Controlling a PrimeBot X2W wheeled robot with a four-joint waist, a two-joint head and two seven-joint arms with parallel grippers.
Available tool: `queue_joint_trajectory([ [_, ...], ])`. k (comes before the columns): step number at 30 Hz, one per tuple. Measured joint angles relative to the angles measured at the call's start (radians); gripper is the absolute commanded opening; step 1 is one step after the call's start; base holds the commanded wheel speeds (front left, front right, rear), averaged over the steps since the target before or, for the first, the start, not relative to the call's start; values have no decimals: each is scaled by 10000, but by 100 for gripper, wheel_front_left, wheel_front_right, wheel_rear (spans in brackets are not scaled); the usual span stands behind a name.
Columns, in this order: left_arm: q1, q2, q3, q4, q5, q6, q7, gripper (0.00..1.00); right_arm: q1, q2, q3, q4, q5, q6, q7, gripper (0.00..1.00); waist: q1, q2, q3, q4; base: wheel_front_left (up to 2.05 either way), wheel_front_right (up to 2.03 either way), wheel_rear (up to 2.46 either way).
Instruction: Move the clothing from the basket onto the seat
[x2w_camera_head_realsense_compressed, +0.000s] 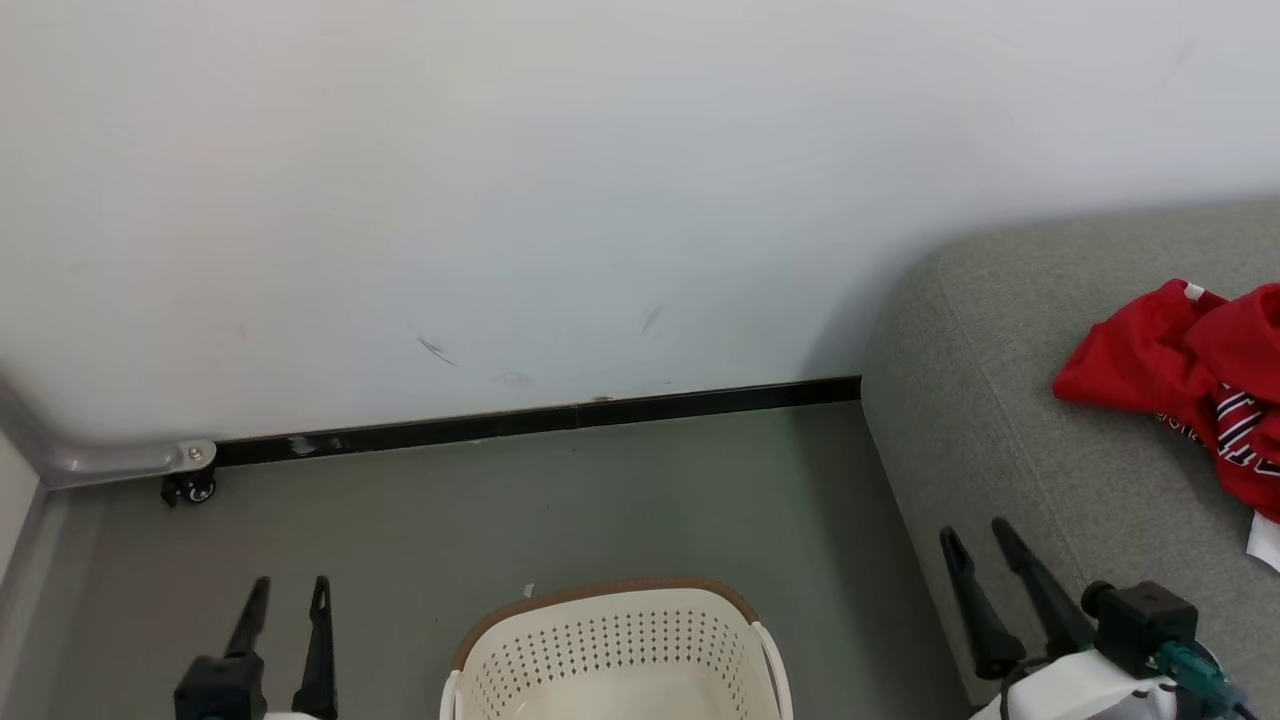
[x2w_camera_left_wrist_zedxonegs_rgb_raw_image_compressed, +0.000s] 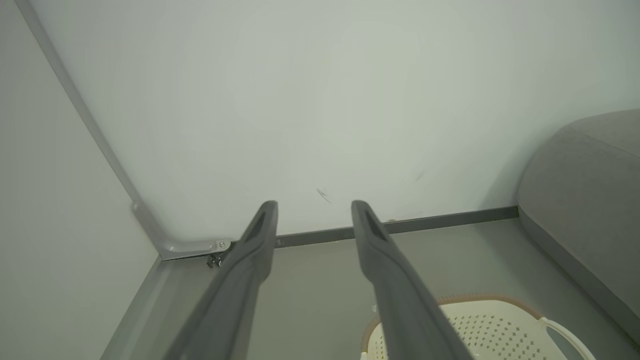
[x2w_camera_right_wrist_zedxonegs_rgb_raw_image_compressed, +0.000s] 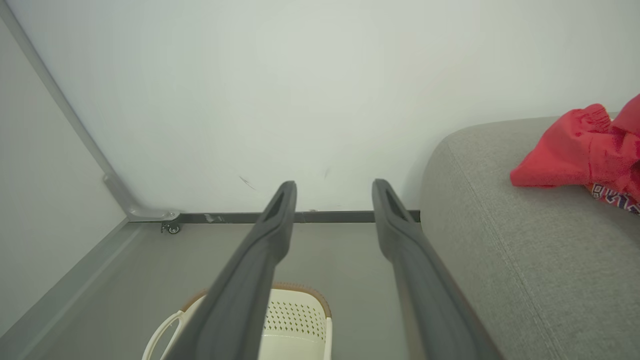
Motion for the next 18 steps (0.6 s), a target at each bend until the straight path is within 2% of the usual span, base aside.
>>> queue_joint_trajectory([
  [5, 326, -385, -136, 468, -19, -13, 13, 0, 429, 111, 88, 510, 12, 0, 33, 0, 0, 0, 3, 1, 0, 0, 0],
  [10, 348, -426, 23, 579, -270, -102, 167, 0, 503, 121, 138, 497, 270, 0, 35, 0, 0, 0, 9, -1, 0, 0, 0],
  [18, 229, -466, 428, 805, -1429, -362, 619, 0, 608, 121, 299, 291, 1427, 0, 36, 0, 1, 0, 44, -2, 0, 0, 0],
])
